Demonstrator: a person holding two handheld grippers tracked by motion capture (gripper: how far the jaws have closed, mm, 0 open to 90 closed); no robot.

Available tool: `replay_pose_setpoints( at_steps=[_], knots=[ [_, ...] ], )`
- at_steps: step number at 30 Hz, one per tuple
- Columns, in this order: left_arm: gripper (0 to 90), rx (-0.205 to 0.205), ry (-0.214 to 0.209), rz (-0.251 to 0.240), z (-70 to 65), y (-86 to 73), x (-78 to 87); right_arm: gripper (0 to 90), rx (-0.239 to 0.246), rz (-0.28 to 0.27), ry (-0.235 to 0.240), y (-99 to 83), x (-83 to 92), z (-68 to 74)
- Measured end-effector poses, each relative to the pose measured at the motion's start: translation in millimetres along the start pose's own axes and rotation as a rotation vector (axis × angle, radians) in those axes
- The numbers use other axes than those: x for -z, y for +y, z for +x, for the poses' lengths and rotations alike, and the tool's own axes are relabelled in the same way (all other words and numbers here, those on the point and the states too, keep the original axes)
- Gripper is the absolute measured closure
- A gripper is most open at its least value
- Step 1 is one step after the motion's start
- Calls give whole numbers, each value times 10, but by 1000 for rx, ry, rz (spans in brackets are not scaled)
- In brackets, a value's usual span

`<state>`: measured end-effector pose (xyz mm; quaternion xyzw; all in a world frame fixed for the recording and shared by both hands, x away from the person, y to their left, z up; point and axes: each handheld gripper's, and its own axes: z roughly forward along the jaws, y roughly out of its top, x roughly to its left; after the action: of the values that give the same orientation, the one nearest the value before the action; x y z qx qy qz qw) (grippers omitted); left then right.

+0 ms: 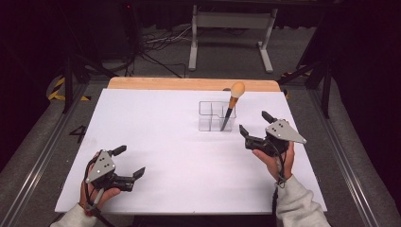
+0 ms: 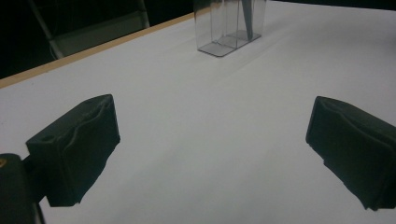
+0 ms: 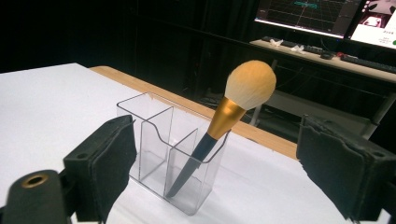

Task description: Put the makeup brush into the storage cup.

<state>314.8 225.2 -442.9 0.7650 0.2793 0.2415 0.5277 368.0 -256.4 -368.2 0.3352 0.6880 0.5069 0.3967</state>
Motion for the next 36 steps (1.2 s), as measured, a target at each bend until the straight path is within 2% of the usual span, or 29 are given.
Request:
replay_pose_setpoints(
  at_steps=[10, 29, 36],
  knots=[
    [34, -1, -1, 0, 0, 0, 3, 127, 26, 5, 7, -20, 74, 10],
    [34, -5, 1, 4, -1, 1, 5, 125, 45, 3, 15, -84, 213, -15],
    [35, -5, 0, 7, -4, 1, 2, 116, 49, -13, 47, -136, 286, -35]
  ],
)
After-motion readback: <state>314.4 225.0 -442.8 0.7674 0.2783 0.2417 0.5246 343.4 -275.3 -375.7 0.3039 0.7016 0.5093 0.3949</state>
